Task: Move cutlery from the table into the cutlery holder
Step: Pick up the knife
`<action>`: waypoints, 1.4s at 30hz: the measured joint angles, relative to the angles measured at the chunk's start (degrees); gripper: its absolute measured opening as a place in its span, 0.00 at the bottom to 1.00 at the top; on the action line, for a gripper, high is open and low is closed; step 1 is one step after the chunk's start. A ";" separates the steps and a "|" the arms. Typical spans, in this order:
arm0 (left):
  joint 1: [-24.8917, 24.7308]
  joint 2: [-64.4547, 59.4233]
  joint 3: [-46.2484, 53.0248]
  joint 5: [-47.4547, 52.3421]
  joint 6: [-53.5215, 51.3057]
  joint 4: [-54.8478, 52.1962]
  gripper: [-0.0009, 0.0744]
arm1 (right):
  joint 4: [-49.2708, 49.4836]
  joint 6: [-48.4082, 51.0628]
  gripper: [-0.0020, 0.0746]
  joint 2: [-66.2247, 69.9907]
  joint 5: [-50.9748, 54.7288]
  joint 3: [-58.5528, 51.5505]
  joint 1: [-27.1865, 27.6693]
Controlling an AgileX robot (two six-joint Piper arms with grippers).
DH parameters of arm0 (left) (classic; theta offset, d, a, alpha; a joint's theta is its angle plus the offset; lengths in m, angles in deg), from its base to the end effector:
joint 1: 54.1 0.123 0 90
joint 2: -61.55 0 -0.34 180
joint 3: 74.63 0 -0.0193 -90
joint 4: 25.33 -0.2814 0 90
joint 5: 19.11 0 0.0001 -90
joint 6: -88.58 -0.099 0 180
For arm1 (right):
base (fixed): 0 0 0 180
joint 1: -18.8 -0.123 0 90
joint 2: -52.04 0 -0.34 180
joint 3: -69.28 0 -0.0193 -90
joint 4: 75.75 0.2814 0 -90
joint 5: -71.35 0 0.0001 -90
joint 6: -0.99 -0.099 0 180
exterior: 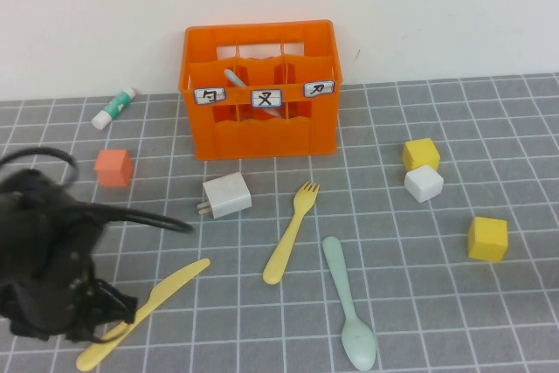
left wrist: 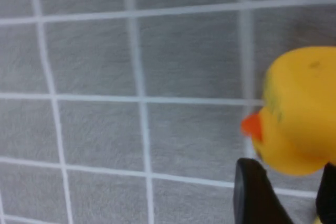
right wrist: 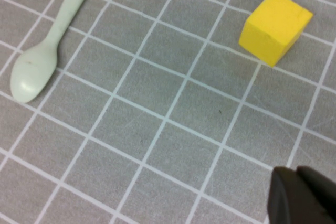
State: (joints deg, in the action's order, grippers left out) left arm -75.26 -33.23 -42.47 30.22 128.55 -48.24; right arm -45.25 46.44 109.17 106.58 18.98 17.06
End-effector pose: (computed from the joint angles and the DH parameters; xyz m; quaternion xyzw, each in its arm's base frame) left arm 0.2668 -0.0719 0.2141 -0.0373 0.9867 0.1170 0.1062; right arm 0.1511 0.0336 0.2715 -0.2238 0.8996 0.0823 0.3658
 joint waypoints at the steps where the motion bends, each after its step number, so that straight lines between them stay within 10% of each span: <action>1: 1.23 0.00 0.00 -0.09 0.00 1.19 0.33 | 0.00 0.10 0.02 0.00 0.00 0.00 0.00; 12: 5.75 5.81 -0.44 -5.40 -17.53 28.85 0.05 | 0.04 1.39 0.02 0.00 0.04 0.00 0.00; 42: 5.63 -0.50 1.54 -7.19 -9.43 18.93 0.04 | 1.55 2.31 0.02 0.00 -0.80 0.00 0.00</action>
State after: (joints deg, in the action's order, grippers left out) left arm -69.63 -33.73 -40.93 23.03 119.11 -29.31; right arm -43.70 48.74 109.17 105.78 18.98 17.06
